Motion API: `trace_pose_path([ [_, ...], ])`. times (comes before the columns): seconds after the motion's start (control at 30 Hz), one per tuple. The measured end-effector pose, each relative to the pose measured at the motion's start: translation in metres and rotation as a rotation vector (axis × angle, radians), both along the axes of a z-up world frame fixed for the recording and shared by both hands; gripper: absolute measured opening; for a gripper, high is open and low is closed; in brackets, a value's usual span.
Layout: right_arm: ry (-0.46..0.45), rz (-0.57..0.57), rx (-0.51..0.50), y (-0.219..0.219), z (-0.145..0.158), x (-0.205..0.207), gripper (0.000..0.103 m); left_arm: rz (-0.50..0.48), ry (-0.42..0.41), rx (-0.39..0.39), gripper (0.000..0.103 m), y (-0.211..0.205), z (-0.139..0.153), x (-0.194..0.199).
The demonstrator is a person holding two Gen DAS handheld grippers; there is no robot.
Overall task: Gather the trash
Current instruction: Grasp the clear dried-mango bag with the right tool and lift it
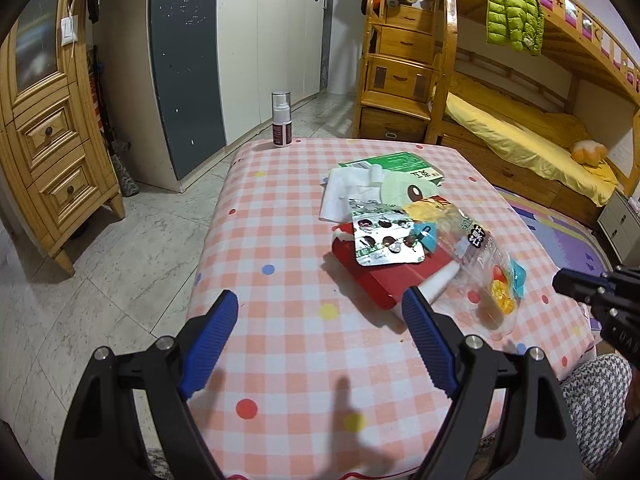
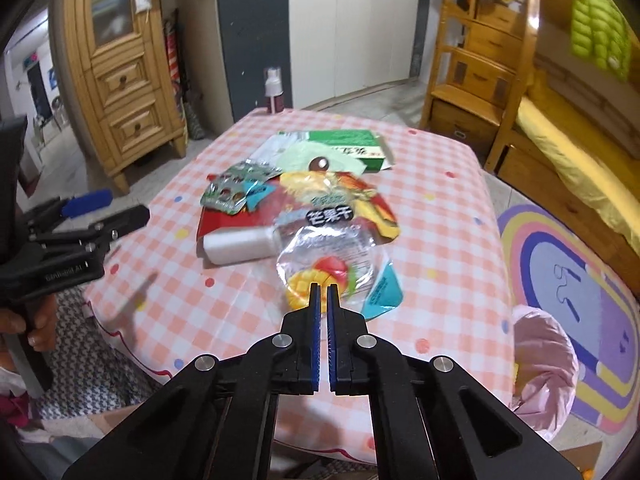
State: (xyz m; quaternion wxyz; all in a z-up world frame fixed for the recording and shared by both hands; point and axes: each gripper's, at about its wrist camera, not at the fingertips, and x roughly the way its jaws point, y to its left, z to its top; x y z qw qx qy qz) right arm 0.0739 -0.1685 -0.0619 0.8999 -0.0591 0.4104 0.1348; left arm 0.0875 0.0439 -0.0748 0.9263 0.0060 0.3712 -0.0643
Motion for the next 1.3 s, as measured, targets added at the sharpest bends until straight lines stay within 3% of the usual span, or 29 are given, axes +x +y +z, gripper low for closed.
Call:
trace_pose_path([
  [0.07, 0.016, 0.014, 0.003, 0.002, -0.002, 0.008, 0.008, 0.002, -0.003, 0.004, 0.082, -0.001, 0.001, -0.001],
  [0.1, 0.016, 0.013, 0.001, 0.004, -0.005, 0.009, 0.022, 0.002, -0.003, 0.003, 0.082, -0.001, 0.000, -0.002],
  [0.13, 0.015, 0.012, -0.003, 0.006, -0.008, 0.010, 0.044, 0.002, -0.001, 0.002, 0.082, 0.000, 0.000, -0.001],
  [0.2, 0.001, 0.008, -0.017, 0.010, -0.013, 0.012, 0.063, 0.006, 0.004, 0.005, 0.082, -0.001, -0.001, -0.001],
  [0.4, 0.000, -0.020, -0.076, 0.030, -0.042, 0.032, 0.079, 0.013, 0.012, -0.001, 0.082, 0.001, -0.005, 0.002],
  [0.57, -0.002, -0.044, -0.117, 0.039, -0.059, 0.045, 0.081, 0.009, 0.023, 0.000, 0.082, -0.001, -0.014, 0.008],
  [0.67, 0.005, -0.061, -0.122, 0.037, -0.064, 0.052, 0.075, 0.009, 0.035, 0.001, 0.082, 0.000, -0.018, 0.011],
  [0.7, 0.012, -0.068, -0.109, 0.035, -0.063, 0.053, 0.063, 0.010, 0.037, 0.002, 0.082, 0.000, -0.019, 0.011],
  [0.8, 0.000, -0.069, -0.109, 0.032, -0.054, 0.049, 0.042, 0.013, 0.039, 0.003, 0.082, 0.001, -0.020, 0.010],
  [0.93, -0.044, -0.062, -0.101, 0.025, -0.033, 0.035, 0.028, 0.009, 0.033, 0.003, 0.082, -0.001, -0.017, 0.007],
  [1.2, -0.066, -0.120, 0.041, -0.007, 0.009, 0.017, 0.005, -0.023, 0.016, 0.002, 0.082, -0.017, -0.005, 0.005],
  [1.3, -0.057, -0.134, 0.090, -0.017, 0.013, 0.016, 0.003, -0.031, 0.012, 0.001, 0.082, -0.023, -0.001, 0.006],
])
